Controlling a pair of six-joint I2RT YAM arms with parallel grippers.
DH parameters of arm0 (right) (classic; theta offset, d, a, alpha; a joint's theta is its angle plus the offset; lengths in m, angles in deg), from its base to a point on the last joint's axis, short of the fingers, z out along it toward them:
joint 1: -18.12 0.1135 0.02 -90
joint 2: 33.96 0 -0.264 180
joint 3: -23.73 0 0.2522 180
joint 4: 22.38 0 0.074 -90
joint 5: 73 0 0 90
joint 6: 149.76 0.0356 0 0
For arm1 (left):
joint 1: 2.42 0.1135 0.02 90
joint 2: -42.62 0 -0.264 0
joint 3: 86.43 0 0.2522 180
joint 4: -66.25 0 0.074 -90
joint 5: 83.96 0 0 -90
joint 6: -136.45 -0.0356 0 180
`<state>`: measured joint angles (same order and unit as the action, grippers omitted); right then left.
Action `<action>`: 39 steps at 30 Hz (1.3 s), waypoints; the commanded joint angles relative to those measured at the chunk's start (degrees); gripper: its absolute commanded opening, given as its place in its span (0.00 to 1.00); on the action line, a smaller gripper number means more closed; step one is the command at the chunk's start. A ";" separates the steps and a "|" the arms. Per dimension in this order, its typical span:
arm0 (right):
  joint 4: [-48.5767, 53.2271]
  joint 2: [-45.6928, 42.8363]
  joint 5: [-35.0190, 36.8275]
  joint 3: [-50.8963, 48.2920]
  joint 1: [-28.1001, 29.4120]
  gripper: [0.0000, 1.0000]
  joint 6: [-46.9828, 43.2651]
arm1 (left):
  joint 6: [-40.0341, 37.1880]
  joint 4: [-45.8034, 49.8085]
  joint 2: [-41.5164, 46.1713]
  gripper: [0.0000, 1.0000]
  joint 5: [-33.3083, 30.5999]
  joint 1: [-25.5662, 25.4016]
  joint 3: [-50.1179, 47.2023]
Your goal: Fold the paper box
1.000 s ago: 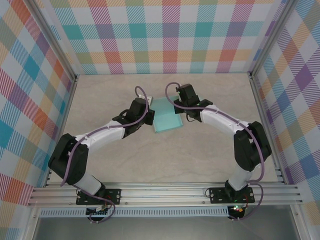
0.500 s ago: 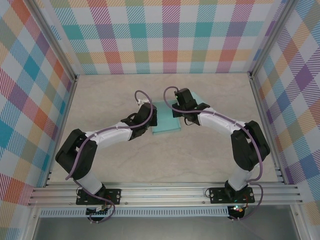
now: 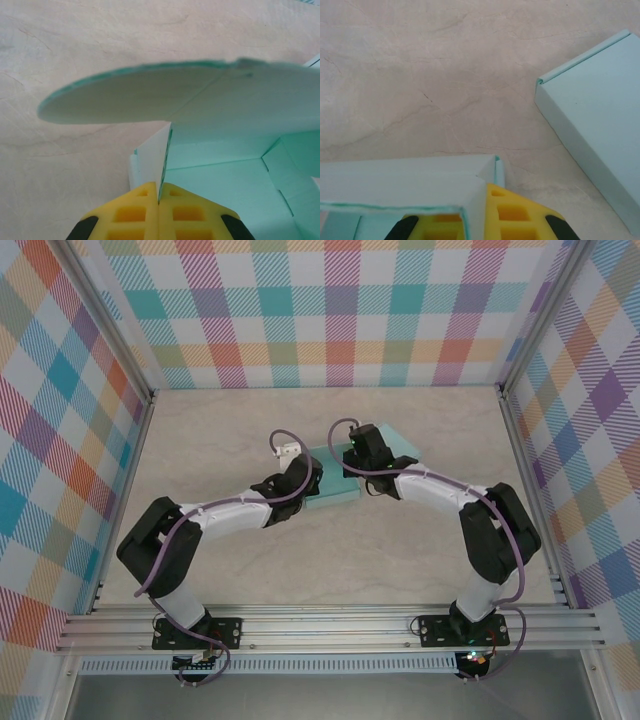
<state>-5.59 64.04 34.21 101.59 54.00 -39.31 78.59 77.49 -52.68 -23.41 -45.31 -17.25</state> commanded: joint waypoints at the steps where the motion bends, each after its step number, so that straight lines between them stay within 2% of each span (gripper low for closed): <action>1: -0.21 -0.91 -3.92 -2.96 1.56 0.08 3.41 | 2.13 -1.43 -1.26 0.00 1.23 -1.56 -1.68; 14: -8.30 -5.71 -2.84 -16.28 3.38 0.10 2.50 | 3.70 -5.53 -0.75 0.00 -1.44 -2.75 -9.04; 22: -11.10 -5.74 1.00 -19.85 4.71 0.10 1.85 | 3.29 -8.81 1.63 0.00 -1.94 -3.05 -13.60; 24: -11.18 -5.32 1.50 -20.04 4.71 0.10 1.94 | 3.24 -8.73 2.97 0.10 -2.00 -3.06 -14.50; 27: -11.18 -5.01 1.77 -19.85 4.82 0.10 2.08 | 3.32 -8.01 5.44 0.35 -1.42 -3.08 -15.81; 30: -10.63 -4.84 2.04 -19.41 4.82 0.10 2.22 | 4.03 -5.61 8.28 0.53 -1.00 -3.37 -16.72; 35: -10.18 -4.39 2.17 -18.82 4.98 0.11 2.14 | 5.76 -2.02 13.41 0.68 0.05 -4.15 -18.95; 39: -9.29 -4.33 2.31 -18.02 5.25 0.15 1.80 | 6.87 0.67 18.24 0.71 1.85 -5.09 -21.32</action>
<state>-16.15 58.95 35.72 82.53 58.72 -37.89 83.79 74.34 -37.76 -22.91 -49.22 -36.66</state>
